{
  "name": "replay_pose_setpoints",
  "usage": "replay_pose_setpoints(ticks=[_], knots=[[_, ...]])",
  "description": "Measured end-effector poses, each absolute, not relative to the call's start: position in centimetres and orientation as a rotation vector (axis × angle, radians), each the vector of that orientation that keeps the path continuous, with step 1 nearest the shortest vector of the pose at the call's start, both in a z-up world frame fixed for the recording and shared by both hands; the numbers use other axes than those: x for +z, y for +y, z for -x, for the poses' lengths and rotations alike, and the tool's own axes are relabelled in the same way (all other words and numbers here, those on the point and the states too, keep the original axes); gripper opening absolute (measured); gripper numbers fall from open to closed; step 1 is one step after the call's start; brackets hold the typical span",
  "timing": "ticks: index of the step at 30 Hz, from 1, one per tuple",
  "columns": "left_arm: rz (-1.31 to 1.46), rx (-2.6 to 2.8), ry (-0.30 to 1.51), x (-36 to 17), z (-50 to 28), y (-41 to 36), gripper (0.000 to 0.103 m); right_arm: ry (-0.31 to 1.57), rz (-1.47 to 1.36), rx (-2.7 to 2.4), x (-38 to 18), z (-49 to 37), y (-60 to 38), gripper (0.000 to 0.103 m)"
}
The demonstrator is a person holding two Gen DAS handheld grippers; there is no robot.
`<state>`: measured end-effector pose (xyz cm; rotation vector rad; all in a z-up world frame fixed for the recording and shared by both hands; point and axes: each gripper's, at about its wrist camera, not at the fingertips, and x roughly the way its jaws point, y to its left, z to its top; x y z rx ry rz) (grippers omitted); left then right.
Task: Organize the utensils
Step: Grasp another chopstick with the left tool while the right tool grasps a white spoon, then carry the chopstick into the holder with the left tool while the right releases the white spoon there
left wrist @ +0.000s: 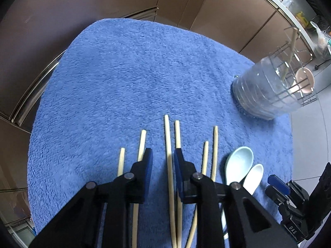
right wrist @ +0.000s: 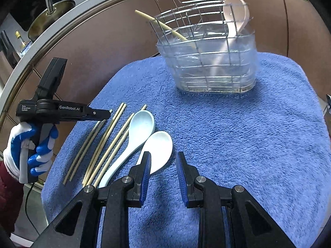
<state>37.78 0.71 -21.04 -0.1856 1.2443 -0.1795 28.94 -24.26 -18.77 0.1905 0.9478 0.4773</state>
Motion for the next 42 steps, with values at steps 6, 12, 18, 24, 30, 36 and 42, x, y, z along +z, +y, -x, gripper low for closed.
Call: replay_pose_setpoints(ticks=[6, 12, 18, 24, 30, 36, 42], knots=[[0.17, -0.166, 1.272, -21.9, -38.9, 0.5, 0.018, 0.975, -0.177, 0.494, -19.4, -30.3, -24.2, 0.023], [0.155, -0.161, 1.294, -22.4, -39.7, 0.0, 0.018, 1.022, -0.153, 0.525, -20.4, -32.0, -23.2, 0.023], [0.152, -0.151, 1.316, -22.6, -40.3, -0.2, 0.018, 1.054, -0.153, 0.563, -20.9, -33.3, -23.0, 0.018], [0.152, -0.139, 1.333, -22.7, -40.3, -0.1, 0.018, 1.067, -0.131, 0.573, -20.9, -34.0, -22.7, 0.014], [0.116, -0.138, 1.35, -22.5, -40.5, -1.0, 0.018, 1.068, -0.099, 0.58, -21.1, -34.3, -22.1, 0.014], [0.1, -0.141, 1.355, -22.6, -40.4, -1.5, 0.006, 1.071, -0.064, 0.599, -21.0, -34.5, -21.4, 0.009], [0.139, -0.151, 1.332, -22.5, -40.0, -1.5, 0.005, 1.061, -0.024, 0.605, -20.9, -33.8, -21.1, 0.008]])
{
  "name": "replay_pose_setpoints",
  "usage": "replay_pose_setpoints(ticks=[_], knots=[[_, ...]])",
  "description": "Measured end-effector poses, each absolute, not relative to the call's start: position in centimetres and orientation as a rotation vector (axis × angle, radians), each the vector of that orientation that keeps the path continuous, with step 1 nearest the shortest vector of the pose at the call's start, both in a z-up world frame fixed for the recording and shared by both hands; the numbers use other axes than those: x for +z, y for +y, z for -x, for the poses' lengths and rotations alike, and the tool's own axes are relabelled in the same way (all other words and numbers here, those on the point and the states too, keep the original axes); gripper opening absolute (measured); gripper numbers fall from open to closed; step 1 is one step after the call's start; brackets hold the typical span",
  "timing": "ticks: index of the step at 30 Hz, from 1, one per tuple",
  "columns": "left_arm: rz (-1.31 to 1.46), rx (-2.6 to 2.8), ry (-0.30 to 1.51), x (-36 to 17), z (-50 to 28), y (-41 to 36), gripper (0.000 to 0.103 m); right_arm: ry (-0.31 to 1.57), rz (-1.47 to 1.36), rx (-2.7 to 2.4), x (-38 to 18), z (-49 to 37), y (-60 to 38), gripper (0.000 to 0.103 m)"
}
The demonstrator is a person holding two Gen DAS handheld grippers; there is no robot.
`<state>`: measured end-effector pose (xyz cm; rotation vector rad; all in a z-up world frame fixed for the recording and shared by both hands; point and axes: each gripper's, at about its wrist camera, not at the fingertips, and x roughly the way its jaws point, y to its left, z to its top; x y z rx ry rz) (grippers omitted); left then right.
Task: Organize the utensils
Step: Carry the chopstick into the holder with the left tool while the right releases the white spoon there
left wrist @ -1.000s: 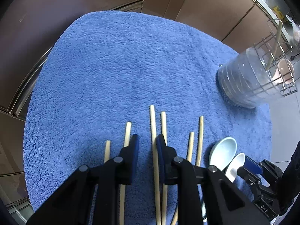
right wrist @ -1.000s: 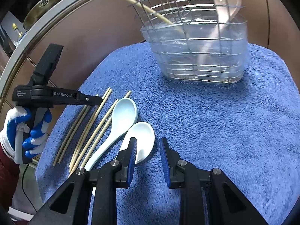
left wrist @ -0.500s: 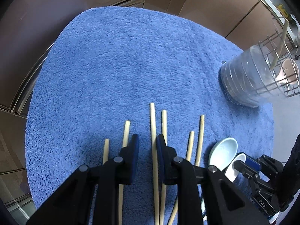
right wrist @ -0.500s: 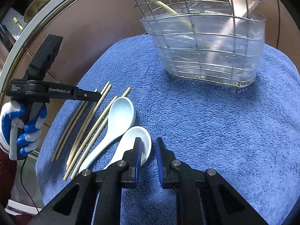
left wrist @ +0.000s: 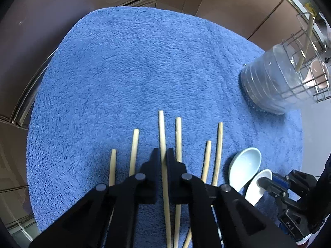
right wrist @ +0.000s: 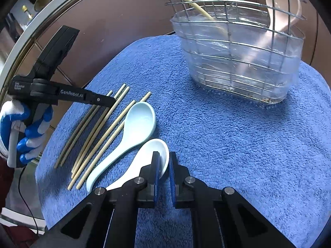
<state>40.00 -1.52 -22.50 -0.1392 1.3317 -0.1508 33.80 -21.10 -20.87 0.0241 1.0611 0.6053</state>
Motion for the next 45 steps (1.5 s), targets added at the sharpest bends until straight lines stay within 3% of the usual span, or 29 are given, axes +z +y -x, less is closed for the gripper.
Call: replay_pose_setpoints(ticks=[6, 19, 28, 33, 38, 45], knots=[[0.179, -0.175, 1.256, -21.2, -37.9, -0.8, 0.004, 1.01, -0.007, 0.578, -19.3, -31.9, -21.9, 0.007], [0.211, -0.223, 0.886, -11.8, -31.5, 0.6, 0.004, 0.801, 0.087, 0.365, -11.9, -27.0, -24.5, 0.005], [0.276, -0.289, 0.531, -1.4, -31.7, -2.9, 0.004, 0.469, 0.084, 0.128, -1.9, -27.7, -27.0, 0.005], [0.342, -0.29, 0.351, 2.7, -34.5, -5.4, 0.004, 0.353, 0.061, 0.05, 0.3, -30.7, -27.8, 0.005], [0.345, -0.279, 0.271, 3.8, -37.4, -8.4, 0.004, 0.332, 0.114, 0.0, -0.4, -33.3, -27.1, 0.005], [0.313, -0.203, 0.233, 0.4, -41.1, -12.2, 0.005, 0.326, 0.149, -0.018, -3.4, -36.3, -26.3, 0.005]])
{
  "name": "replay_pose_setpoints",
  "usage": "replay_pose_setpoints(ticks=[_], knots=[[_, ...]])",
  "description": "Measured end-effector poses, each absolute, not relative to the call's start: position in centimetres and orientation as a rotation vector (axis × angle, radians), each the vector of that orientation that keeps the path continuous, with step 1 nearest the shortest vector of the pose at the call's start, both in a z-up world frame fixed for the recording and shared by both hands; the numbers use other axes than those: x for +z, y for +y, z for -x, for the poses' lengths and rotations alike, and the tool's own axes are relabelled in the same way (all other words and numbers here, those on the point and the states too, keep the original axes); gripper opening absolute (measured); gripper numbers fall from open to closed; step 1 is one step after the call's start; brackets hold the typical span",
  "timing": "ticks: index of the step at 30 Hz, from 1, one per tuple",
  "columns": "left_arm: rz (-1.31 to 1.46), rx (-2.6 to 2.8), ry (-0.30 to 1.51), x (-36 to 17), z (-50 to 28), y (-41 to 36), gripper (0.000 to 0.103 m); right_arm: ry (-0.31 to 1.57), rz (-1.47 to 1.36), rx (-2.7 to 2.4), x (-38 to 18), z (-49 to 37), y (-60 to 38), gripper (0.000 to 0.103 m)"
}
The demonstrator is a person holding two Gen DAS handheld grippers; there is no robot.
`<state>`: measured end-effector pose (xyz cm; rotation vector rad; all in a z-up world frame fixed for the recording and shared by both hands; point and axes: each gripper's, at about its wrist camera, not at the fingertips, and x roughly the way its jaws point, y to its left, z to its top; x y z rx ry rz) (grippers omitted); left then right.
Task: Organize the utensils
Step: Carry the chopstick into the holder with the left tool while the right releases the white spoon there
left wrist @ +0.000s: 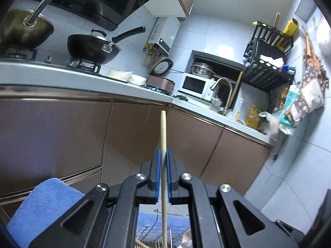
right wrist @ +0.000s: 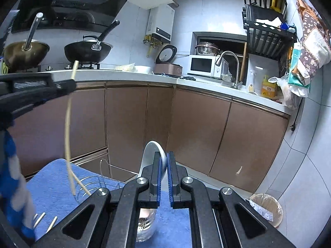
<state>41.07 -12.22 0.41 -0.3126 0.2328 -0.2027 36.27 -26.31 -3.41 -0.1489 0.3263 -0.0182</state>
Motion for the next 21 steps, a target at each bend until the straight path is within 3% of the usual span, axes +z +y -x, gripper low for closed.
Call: replay_pose_setpoints(ticks=[12, 16, 21], knots=[[0.238, -0.13, 0.232, -6.0, -41.9, -13.1, 0.006, 0.388, 0.172, 0.025, -8.0, -38.3, -25.3, 0.008], [0.233, -0.145, 0.231, -4.9, -40.4, -12.2, 0.02, 0.382, 0.151, 0.032, -7.5, -37.6, -25.5, 0.029], [0.241, -0.158, 0.226, -1.7, -37.7, -10.2, 0.027, 0.369, 0.144, 0.033, -6.1, -35.6, -25.6, 0.03]])
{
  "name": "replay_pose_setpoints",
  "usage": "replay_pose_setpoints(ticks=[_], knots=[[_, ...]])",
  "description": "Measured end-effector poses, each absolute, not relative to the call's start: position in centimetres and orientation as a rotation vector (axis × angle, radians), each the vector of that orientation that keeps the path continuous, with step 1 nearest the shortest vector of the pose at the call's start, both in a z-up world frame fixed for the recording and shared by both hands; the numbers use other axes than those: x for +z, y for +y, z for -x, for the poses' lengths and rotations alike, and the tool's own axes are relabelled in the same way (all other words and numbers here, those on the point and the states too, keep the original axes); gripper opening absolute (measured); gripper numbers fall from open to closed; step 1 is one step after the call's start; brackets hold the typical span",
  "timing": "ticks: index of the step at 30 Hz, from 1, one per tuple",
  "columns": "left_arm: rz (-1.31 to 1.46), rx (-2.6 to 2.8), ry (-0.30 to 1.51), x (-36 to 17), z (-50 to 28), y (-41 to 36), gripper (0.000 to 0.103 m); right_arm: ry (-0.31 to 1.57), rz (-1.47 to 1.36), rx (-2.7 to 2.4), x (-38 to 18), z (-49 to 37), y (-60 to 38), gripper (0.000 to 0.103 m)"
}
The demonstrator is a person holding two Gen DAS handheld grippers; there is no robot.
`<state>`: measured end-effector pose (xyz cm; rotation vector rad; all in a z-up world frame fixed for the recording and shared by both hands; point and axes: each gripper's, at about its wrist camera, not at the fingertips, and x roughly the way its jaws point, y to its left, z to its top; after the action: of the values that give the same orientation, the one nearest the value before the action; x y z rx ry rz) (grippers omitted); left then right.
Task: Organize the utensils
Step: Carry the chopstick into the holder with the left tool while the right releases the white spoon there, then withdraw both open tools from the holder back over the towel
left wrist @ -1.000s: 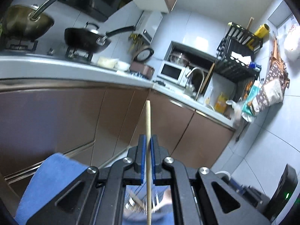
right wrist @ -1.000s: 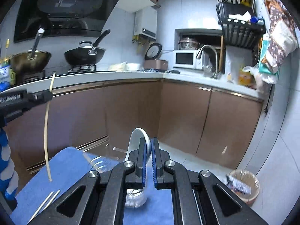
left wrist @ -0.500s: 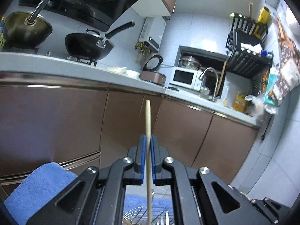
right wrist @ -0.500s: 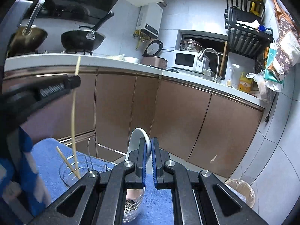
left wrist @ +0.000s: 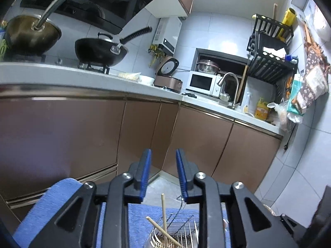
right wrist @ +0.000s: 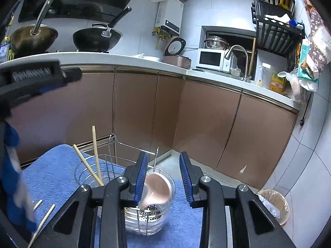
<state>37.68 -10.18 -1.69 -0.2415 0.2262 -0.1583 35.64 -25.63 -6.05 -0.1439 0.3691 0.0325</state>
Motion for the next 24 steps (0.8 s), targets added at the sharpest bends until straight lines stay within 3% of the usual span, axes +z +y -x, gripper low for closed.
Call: replay_pose_setpoints(ticks=[4, 9, 14, 17, 24], knots=[[0.209, -0.158, 0.233, 0.9, -34.8, -8.9, 0.038, 0.35, 0.093, 0.04, -4.3, -33.2, -26.2, 0.032], [0.16, -0.153, 0.24, 2.9, -30.7, -6.5, 0.041, 0.318, 0.028, 0.063, -2.0, -29.2, -26.7, 0.049], [0.157, -0.115, 0.227, 3.9, -27.1, -3.4, 0.043, 0.282, -0.019, 0.068, -0.3, -25.3, -26.9, 0.086], [0.148, -0.093, 0.195, 4.4, -24.6, -1.5, 0.043, 0.262, -0.042, 0.067, 0.4, -23.4, -27.0, 0.102], [0.095, -0.085, 0.16, 5.8, -19.1, 1.8, 0.043, 0.202, -0.133, 0.089, 2.3, -18.6, -28.3, 0.103]])
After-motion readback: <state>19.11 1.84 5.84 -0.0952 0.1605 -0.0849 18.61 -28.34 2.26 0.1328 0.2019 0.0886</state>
